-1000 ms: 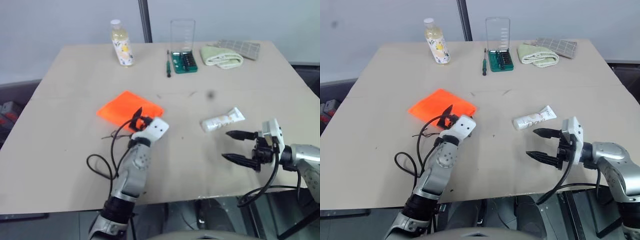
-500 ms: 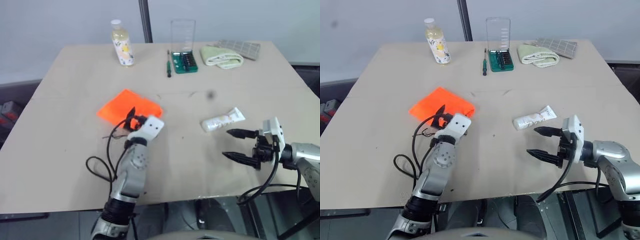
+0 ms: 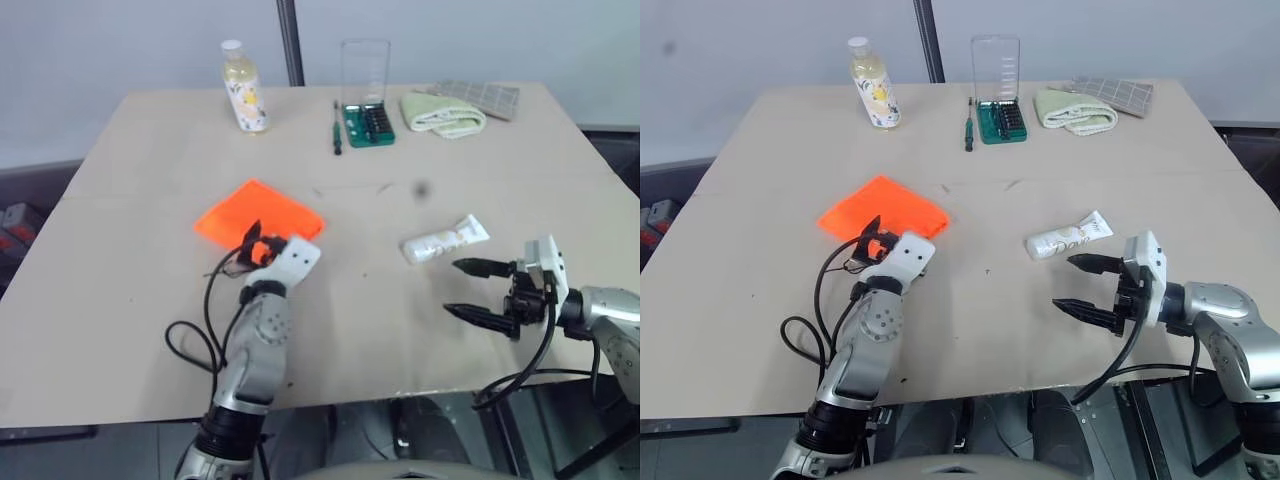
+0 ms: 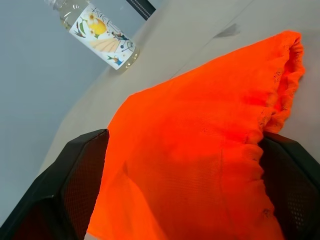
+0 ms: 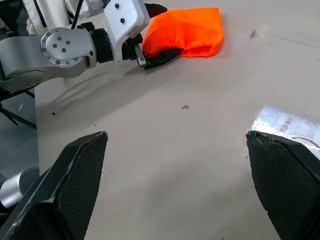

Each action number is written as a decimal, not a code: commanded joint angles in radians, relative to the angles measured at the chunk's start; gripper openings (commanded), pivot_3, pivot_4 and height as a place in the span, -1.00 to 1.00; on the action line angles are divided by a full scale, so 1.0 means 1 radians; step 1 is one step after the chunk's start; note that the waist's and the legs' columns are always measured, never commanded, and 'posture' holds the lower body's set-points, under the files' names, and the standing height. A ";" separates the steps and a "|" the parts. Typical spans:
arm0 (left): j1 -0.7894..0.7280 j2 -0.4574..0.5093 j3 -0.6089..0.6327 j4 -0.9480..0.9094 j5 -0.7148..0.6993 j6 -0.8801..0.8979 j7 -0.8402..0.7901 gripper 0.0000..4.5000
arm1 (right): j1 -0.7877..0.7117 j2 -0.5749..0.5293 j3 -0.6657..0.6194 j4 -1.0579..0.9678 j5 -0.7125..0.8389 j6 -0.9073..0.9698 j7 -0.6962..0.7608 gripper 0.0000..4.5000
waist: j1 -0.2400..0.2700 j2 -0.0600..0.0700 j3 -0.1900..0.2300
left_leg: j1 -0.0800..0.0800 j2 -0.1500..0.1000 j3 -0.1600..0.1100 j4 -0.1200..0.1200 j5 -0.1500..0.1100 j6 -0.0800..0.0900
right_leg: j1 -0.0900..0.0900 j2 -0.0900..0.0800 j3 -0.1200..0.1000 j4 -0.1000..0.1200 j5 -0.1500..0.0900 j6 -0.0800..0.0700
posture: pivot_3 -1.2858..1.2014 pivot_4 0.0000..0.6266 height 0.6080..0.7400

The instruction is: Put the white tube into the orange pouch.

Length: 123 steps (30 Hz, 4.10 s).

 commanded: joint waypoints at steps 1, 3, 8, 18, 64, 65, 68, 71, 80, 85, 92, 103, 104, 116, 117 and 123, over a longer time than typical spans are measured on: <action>0.007 0.008 0.011 -0.038 0.016 0.016 -0.004 1.00 | 0.003 0.002 -0.010 -0.029 0.004 -0.017 0.000 0.99 | 0.000 0.000 0.000 | 0.000 0.000 0.000 0.000 0.000 0.000 | 0.000 0.000 0.000 0.000 0.000 0.000 | 0.03 -0.52 1.00; 0.013 0.006 0.018 -0.047 0.020 0.022 0.002 1.00 | 0.008 0.003 -0.009 -0.031 0.003 -0.018 -0.002 0.99 | 0.000 0.000 0.000 | 0.000 0.000 0.000 0.000 0.000 0.000 | 0.000 0.000 0.000 0.000 0.000 0.000 | 0.03 -0.52 1.00; 0.030 0.009 0.031 -0.068 0.019 0.034 0.004 0.64 | 0.011 0.006 -0.006 -0.032 -0.001 -0.021 -0.006 1.00 | 0.000 0.000 0.000 | 0.000 0.001 0.000 0.000 0.000 0.000 | 0.000 0.000 0.000 0.000 0.000 0.000 | 0.03 -0.52 1.00; 0.084 0.044 0.040 -0.136 -0.026 -0.024 -0.057 -1.00 | -0.035 0.034 0.012 0.022 -0.114 -0.107 -0.069 1.00 | 0.001 0.001 0.000 | -0.001 0.001 -0.001 0.003 0.000 0.000 | 0.001 -0.001 -0.002 0.000 0.000 0.000 | 0.03 -0.52 1.00; -0.021 0.298 0.490 -0.248 -1.153 0.437 -0.672 -0.23 | -0.459 0.026 0.303 0.678 -0.745 -0.618 -0.227 1.00 | -0.025 0.000 0.000 | -0.001 -0.002 -0.004 0.007 0.000 0.000 | 0.003 -0.002 -0.003 0.001 0.000 -0.001 | 0.03 -0.52 1.00; -0.013 0.309 0.473 -0.251 -1.132 0.405 -0.672 -0.02 | -0.456 0.025 0.302 0.676 -0.743 -0.617 -0.226 1.00 | -0.025 0.000 0.000 | -0.001 -0.002 -0.004 0.006 0.000 0.000 | 0.003 -0.002 -0.003 0.001 0.000 -0.001 | 0.03 -0.52 1.00; 0.018 0.347 0.414 -0.249 -1.066 0.280 -0.693 0.42 | -0.452 0.022 0.300 0.675 -0.742 -0.617 -0.225 1.00 | -0.025 0.000 0.000 | -0.001 -0.002 -0.005 0.006 0.000 0.000 | 0.003 -0.002 -0.004 0.001 -0.002 -0.005 | 0.03 -0.52 1.00; 0.048 0.387 0.359 -0.232 -0.995 0.164 -0.712 0.42 | -0.449 0.020 0.297 0.673 -0.739 -0.616 -0.225 1.00 | -0.024 0.000 -0.001 | -0.001 -0.002 -0.004 0.006 0.000 0.000 | 0.003 -0.002 -0.003 0.001 -0.002 -0.005 | 0.03 -0.52 1.00; 0.091 0.456 0.247 -0.118 -0.709 -0.257 -0.660 0.42 | -0.398 0.032 0.277 0.583 -0.669 -0.566 -0.186 1.00 | -0.022 0.000 -0.001 | -0.001 0.000 -0.004 0.005 0.000 0.000 | 0.003 -0.002 -0.003 0.000 -0.002 -0.005 | 0.03 -0.52 1.00; 0.100 0.459 0.241 -0.081 -0.608 -0.406 -0.601 0.42 | -0.396 0.029 0.278 0.581 -0.675 -0.556 -0.188 1.00 | -0.023 0.000 -0.001 | -0.001 0.001 -0.004 0.004 0.000 0.000 | 0.002 -0.002 -0.003 -0.001 -0.002 -0.005 | 0.03 -0.52 1.00; 0.127 0.481 0.236 -0.058 -0.530 -0.514 -0.586 -0.79 | -0.411 0.032 0.283 0.596 -0.681 -0.560 -0.185 1.00 | -0.024 0.000 -0.001 | -0.001 0.001 -0.003 0.004 0.000 0.000 | 0.002 -0.002 -0.003 -0.001 -0.002 -0.005 | 0.03 -0.52 1.00; 0.149 0.489 0.281 -0.073 -0.534 -0.528 -0.586 -0.98 | -0.450 0.053 0.267 0.638 -0.652 -0.552 -0.170 1.00 | -0.026 0.000 0.000 | -0.001 0.002 -0.002 0.003 0.000 0.000 | 0.002 -0.002 -0.003 0.000 -0.002 -0.005 | 0.03 -0.52 1.00; 0.151 0.484 0.291 -0.084 -0.576 -0.496 -0.604 -0.98 | -0.459 0.055 0.264 0.655 -0.644 -0.558 -0.159 1.00 | -0.027 0.000 0.000 | -0.001 0.002 -0.002 0.003 0.000 0.000 | 0.002 -0.001 -0.003 0.000 -0.002 -0.005 | 0.03 -0.52 1.00; 0.149 0.515 0.388 -0.107 -0.720 -0.366 -0.676 -0.98 | -0.649 0.093 0.323 0.999 -0.744 -0.718 -0.171 1.00 | -0.028 0.000 0.000 | 0.000 0.002 -0.002 0.004 0.000 0.000 | 0.002 -0.001 -0.003 0.000 -0.002 -0.005 | 0.03 -0.52 1.00; 0.152 0.515 0.391 -0.109 -0.721 -0.366 -0.675 -0.98 | -0.665 0.098 0.329 1.032 -0.752 -0.725 -0.166 1.00 | -0.029 0.000 0.000 | 0.000 0.002 -0.002 0.004 0.000 0.000 | 0.002 -0.001 -0.003 0.000 -0.002 -0.005 | 0.03 -0.52 1.00; 0.171 0.502 0.406 -0.131 -0.738 -0.338 -0.671 -0.98 | -0.708 0.145 0.303 1.143 -0.684 -0.613 -0.058 1.00 | -0.031 -0.001 -0.001 | 0.001 0.003 -0.002 0.004 0.000 0.000 | 0.003 -0.001 -0.002 0.000 -0.002 -0.005 | 0.03 -0.52 1.00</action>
